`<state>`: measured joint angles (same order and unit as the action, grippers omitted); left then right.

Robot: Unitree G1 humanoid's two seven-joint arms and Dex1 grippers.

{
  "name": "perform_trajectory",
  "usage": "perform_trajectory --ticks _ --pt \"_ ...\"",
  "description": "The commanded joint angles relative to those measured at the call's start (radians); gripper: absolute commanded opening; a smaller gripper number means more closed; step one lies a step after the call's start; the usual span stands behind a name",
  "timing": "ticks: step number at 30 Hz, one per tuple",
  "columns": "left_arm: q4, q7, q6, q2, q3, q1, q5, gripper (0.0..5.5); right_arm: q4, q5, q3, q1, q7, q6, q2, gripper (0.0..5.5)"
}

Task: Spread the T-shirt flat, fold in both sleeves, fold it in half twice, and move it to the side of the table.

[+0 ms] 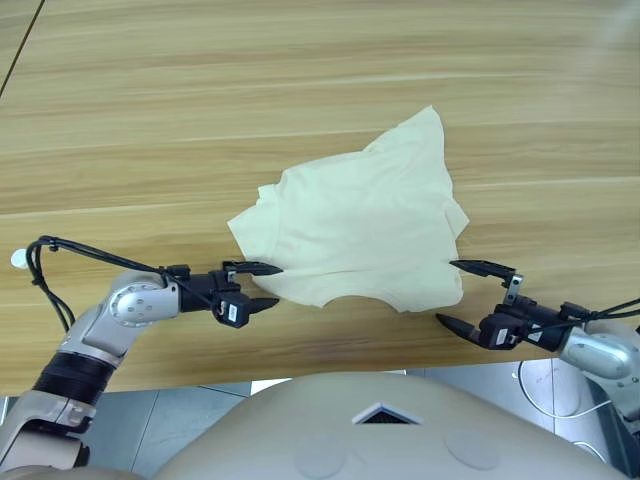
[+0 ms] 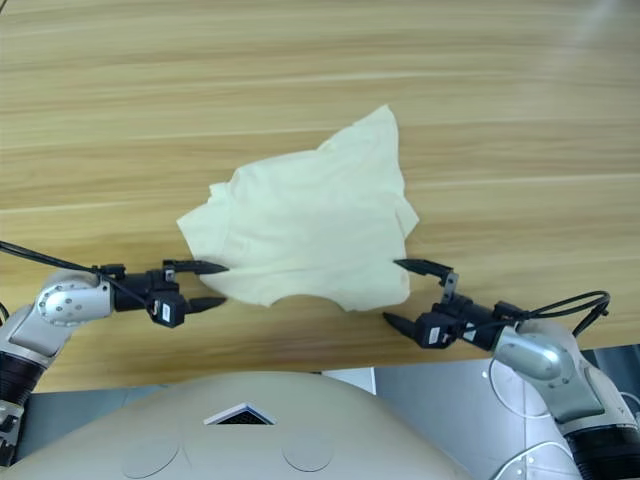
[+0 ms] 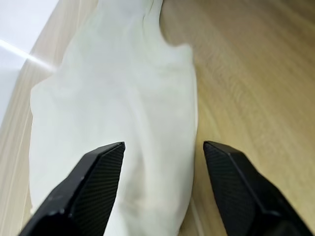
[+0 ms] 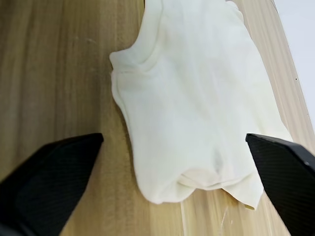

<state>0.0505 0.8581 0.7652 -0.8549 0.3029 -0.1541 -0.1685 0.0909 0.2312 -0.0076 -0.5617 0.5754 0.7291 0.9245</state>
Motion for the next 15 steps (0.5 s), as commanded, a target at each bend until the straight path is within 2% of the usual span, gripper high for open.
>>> perform_trajectory --ticks 1,10,11,15 --pt "0.001 0.008 0.006 -0.009 0.017 0.014 -0.015 2.66 -0.018 0.057 -0.023 -0.020 0.001 -0.026 0.021 5.02" --pt "-0.002 -0.001 -0.008 -0.008 0.014 0.036 -0.024 1.32 -0.032 0.077 -0.033 -0.010 -0.016 -0.013 0.011 3.53" --pt "-0.003 -0.004 -0.012 -0.006 0.012 0.040 -0.028 0.98 -0.034 0.080 -0.028 -0.007 -0.018 -0.010 0.009 3.18" --pt "0.002 -0.010 -0.018 -0.006 0.009 0.053 -0.038 0.40 -0.037 0.088 -0.012 0.007 -0.024 -0.002 0.000 2.52"
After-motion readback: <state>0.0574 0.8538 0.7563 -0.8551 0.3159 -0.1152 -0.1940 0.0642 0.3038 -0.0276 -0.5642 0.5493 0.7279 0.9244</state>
